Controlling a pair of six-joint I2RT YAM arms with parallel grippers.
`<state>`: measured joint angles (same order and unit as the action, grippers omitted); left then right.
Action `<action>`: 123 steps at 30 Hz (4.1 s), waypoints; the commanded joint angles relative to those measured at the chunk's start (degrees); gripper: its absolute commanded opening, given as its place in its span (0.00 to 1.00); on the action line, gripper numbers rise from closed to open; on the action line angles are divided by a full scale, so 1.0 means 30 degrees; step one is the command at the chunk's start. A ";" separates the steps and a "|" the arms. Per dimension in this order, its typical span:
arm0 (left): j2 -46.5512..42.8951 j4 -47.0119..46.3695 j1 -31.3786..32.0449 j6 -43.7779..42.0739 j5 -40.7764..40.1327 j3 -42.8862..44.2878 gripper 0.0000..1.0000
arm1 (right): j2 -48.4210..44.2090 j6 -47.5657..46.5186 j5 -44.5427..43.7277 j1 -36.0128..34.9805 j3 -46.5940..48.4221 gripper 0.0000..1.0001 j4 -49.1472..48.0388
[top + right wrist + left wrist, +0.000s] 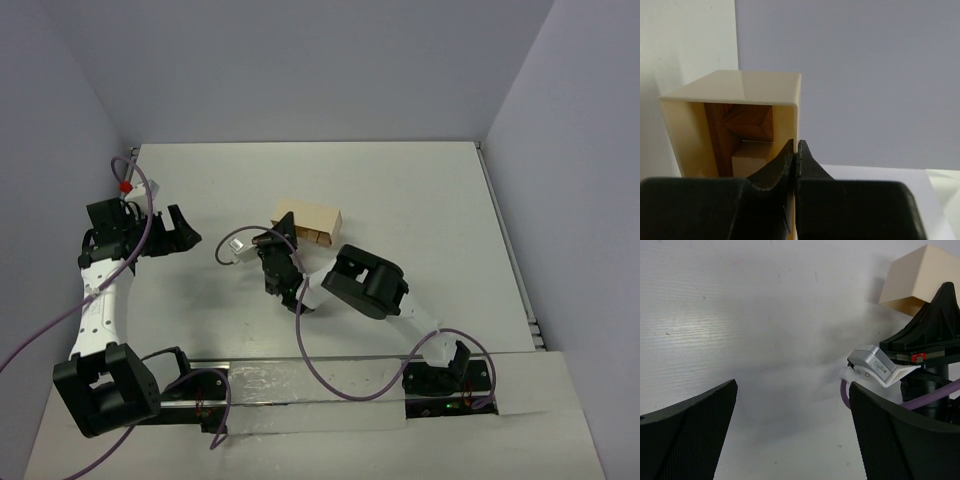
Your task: Build the wood block tower
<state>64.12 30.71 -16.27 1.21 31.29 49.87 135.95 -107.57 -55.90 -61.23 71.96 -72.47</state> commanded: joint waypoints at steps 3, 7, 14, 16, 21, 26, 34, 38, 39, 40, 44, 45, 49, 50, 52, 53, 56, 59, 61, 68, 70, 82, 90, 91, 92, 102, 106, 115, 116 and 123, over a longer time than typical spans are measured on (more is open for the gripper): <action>-0.0649 -0.0427 -0.0172 -0.0199 0.0486 0.0108 0.99 | -0.0076 -0.0893 0.0226 0.0550 -0.0166 0.00 -0.9574; -0.0449 -0.0199 -0.0184 -0.0193 0.0557 0.0270 0.99 | -0.0151 -0.0769 0.0032 0.1113 0.0349 0.00 -0.9565; -0.0333 0.0034 -0.0201 -0.0197 0.0473 0.0485 0.99 | 0.0736 -0.0826 -0.0220 0.0561 0.1773 0.00 -0.9538; -0.0773 -0.0082 -0.0274 -0.0185 0.0425 0.0343 0.99 | 0.1275 -0.1096 -0.0540 0.0736 0.2769 0.00 -0.9536; -0.1063 -0.0210 -0.0289 -0.0199 0.0423 0.0318 0.99 | 0.1018 -0.0696 -0.0507 0.0093 0.1698 0.00 -0.9565; -0.1082 -0.0547 -0.0318 -0.0188 0.0521 0.0084 0.99 | 0.1198 -0.1120 -0.0386 -0.0449 0.1796 0.00 -0.9583; -0.1245 -0.0534 -0.0347 -0.0171 0.0731 0.0050 0.99 | 0.0772 -0.0532 -0.2341 0.0772 0.3182 0.00 -0.9356; -0.0808 -0.0313 -0.0347 -0.0182 0.0779 0.0307 0.99 | -0.0736 0.1536 -0.2438 -0.0082 0.0946 0.00 -0.8453; -0.0606 -0.0160 -0.0347 -0.0199 0.0763 0.0427 0.99 | -0.1127 0.2686 -0.3077 0.0977 0.0884 0.00 -0.7277; -0.0661 -0.0192 -0.0348 -0.0199 0.0792 0.0424 0.99 | -0.1078 0.3066 -0.3479 0.1297 0.1756 0.00 -0.6561; -0.0822 -0.0757 -0.0377 -0.0156 0.0835 0.0032 0.99 | -0.1397 0.2244 -0.2307 -0.0980 0.0661 0.00 -0.7887; -0.0642 -0.0576 -0.0366 -0.0162 0.0850 0.0191 0.99 | -0.1365 0.2116 -0.2201 -0.0701 0.0605 0.00 -0.8181; -0.0585 -0.0259 -0.0351 -0.0174 0.0872 0.0368 0.99 | -0.0265 0.0372 -0.2791 0.0995 0.2715 0.00 -0.9133; -0.0728 -0.0274 -0.0347 -0.0170 0.0955 0.0341 0.99 | -0.0257 0.0235 -0.2754 0.0927 0.2245 0.00 -0.9271; -0.0784 -0.0756 -0.0369 -0.0097 0.0894 0.0070 0.99 | -0.1398 0.1127 -0.1766 -0.0859 0.0594 0.00 -0.8796; -0.0591 -0.0648 -0.0377 -0.0103 0.0818 0.0180 0.99 | -0.1722 0.1575 -0.1609 -0.0828 0.0488 0.00 -0.8518; -0.0435 -0.0418 -0.0351 0.0045 0.0896 0.0451 0.99 | -0.0194 0.0320 -0.2716 0.1935 0.3318 0.00 -0.9014; -0.0489 -0.0939 -0.0371 0.0277 0.1113 0.0293 0.99 | -0.0988 0.0293 -0.2051 0.0483 0.2496 0.00 -0.9290; -0.0254 -0.0647 -0.0377 0.0169 0.1101 0.0483 0.99 | -0.1580 0.1101 -0.1783 -0.0163 0.1424 0.00 -0.9039; -0.0371 -0.0716 -0.0377 0.0004 0.0989 0.0186 0.99 | -0.2155 0.1835 -0.1904 -0.0360 0.0780 0.00 -0.8566; -0.0197 -0.0403 -0.0377 -0.0058 0.0944 0.0516 0.99 | -0.1415 0.1654 -0.2759 0.1296 0.2139 0.00 -0.8459; -0.0484 -0.0922 -0.0386 -0.0082 0.0988 -0.0009 0.99 | -0.2161 0.1069 -0.2211 0.0360 0.0985 0.00 -0.9428; -0.0401 -0.0731 -0.0406 -0.0170 0.1055 0.0112 0.99 | -0.6726 1.0367 -0.4309 0.3194 0.0640 0.00 0.0744; -0.0335 -0.0722 -0.0386 -0.0190 0.1055 0.0187 0.99 | -0.7885 1.3588 -0.4242 0.3292 0.0454 0.00 0.4221; -0.0228 -0.0653 -0.0397 -0.0199 0.1115 0.0303 0.99 | -0.8706 1.6250 -0.3969 0.3409 0.0818 0.00 1.0306; -0.0132 -0.0868 -0.0347 -0.0191 0.1307 0.0353 0.99 | -1.2904 3.1459 0.7728 0.6455 0.4075 0.00 3.3266; -0.0074 -0.0880 -0.0318 -0.0180 0.1436 0.0409 0.99 | -1.3666 3.2118 1.2262 0.8516 0.4049 0.00 3.5721; -0.0079 -0.0972 -0.0324 -0.0437 0.2104 0.0253 0.99 | -1.3935 2.9854 1.6322 1.5419 0.3469 0.00 3.6999; -0.0027 -0.0961 -0.0303 -0.0709 0.2125 0.0253 0.99 | -1.3662 2.9416 1.6595 1.6375 0.3619 0.00 3.7082; 0.0131 -0.1198 -0.0310 -0.0858 0.2214 -0.0018 0.99 | -1.0522 2.8219 1.8650 2.2032 0.7518 0.00 3.9566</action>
<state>64.38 29.97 -16.99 -0.28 35.78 49.82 99.80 -19.66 -4.98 -1.13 86.81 41.76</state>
